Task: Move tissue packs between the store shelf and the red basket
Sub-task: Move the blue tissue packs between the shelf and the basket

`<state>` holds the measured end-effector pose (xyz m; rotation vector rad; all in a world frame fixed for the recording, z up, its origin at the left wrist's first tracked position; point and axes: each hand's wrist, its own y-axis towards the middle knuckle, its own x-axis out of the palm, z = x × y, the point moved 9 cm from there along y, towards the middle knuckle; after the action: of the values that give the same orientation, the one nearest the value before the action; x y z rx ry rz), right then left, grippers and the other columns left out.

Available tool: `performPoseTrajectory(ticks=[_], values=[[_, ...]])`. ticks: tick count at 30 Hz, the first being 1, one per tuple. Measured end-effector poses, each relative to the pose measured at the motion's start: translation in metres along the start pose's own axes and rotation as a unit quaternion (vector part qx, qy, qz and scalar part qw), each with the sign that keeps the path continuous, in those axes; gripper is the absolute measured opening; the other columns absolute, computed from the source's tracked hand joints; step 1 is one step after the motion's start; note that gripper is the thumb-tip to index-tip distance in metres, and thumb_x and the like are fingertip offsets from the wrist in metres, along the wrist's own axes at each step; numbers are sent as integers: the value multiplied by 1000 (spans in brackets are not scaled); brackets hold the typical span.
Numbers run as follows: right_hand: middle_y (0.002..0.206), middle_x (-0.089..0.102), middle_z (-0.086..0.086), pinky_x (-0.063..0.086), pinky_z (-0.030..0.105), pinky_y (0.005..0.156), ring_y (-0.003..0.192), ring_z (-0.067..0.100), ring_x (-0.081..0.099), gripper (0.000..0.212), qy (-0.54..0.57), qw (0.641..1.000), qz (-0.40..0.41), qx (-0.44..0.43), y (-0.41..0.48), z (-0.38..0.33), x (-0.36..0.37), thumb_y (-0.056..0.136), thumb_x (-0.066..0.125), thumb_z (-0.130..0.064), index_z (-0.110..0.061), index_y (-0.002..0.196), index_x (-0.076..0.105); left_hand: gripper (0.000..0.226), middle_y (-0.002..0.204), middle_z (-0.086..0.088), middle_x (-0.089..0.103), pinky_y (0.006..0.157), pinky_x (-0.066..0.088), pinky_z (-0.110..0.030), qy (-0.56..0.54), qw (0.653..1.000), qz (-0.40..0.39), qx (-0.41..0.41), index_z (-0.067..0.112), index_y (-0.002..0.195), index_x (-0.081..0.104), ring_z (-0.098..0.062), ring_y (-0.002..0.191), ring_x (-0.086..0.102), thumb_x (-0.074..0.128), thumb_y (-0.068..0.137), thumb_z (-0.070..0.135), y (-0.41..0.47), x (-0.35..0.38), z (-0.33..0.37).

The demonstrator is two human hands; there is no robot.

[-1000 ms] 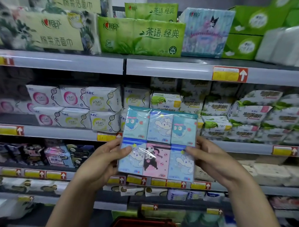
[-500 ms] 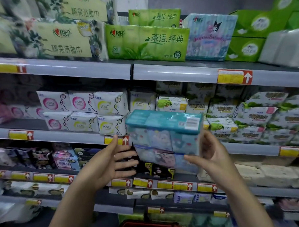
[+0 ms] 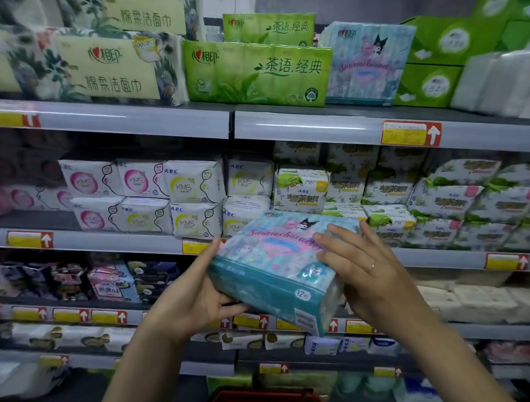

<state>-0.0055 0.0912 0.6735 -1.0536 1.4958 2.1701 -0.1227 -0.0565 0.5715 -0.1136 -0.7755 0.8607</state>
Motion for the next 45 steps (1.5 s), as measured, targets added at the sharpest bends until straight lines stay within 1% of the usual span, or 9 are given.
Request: performPoseTrajectory(ticks=[5,11,13,15,18,24,31,38,45], values=[[146,36,-1,16,46,118,141,21,29,44,-65,998,2,17,0,11,-2,87,53,-15,-17,129,41,51,110,-15,71,64,61,-39,-59,997,6,50,11,121,56,-28,91,72,64,72,22,4,4,3],[148,28,-27,21,19,115,139,-5,25,49,44,970,55,233,-14,39,-23,94,54,-25,-28,140,35,58,107,-14,73,72,60,-43,-148,984,5,97,12,114,59,-30,97,70,79,61,21,4,15,3],[137,46,-30,36,11,103,125,-12,42,44,239,869,155,404,-30,56,-33,89,54,-34,-37,132,45,45,105,-11,74,74,59,-41,-151,981,8,125,14,112,59,-27,100,68,69,69,21,1,19,7],[123,64,-10,50,23,92,107,1,63,36,428,710,213,516,-46,65,-20,84,53,-43,-37,119,53,36,104,-9,74,77,59,-38,-147,977,10,157,14,109,60,-24,100,69,62,74,22,-3,23,13],[111,71,7,55,39,81,95,21,70,49,568,578,128,572,-39,54,4,79,49,-52,-21,116,56,36,111,-7,72,85,57,-37,-110,972,16,206,15,111,61,-21,104,68,62,76,24,-9,30,22],[108,72,7,54,38,79,94,23,71,54,558,600,66,570,-24,43,6,66,70,-40,-16,114,58,74,119,-3,69,93,49,-41,-39,965,44,255,20,134,50,-20,106,67,71,64,28,-22,34,30],[106,72,8,59,30,71,94,24,70,53,579,587,82,559,-21,38,11,70,74,-26,-12,118,58,47,106,-1,73,81,50,-37,-21,964,32,265,25,114,59,-19,95,69,64,68,21,-28,30,33],[106,73,7,57,28,66,90,20,71,52,564,585,86,576,-19,39,7,69,73,-27,-14,117,59,64,118,2,69,107,36,-48,83,964,16,252,23,123,61,-20,119,57,77,64,43,-34,25,56],[114,70,7,52,42,90,103,23,67,62,557,590,105,575,-19,57,0,67,81,-28,-15,123,57,55,115,-6,71,106,38,-46,96,964,-23,248,15,120,65,-27,112,63,78,69,29,-13,42,69]])
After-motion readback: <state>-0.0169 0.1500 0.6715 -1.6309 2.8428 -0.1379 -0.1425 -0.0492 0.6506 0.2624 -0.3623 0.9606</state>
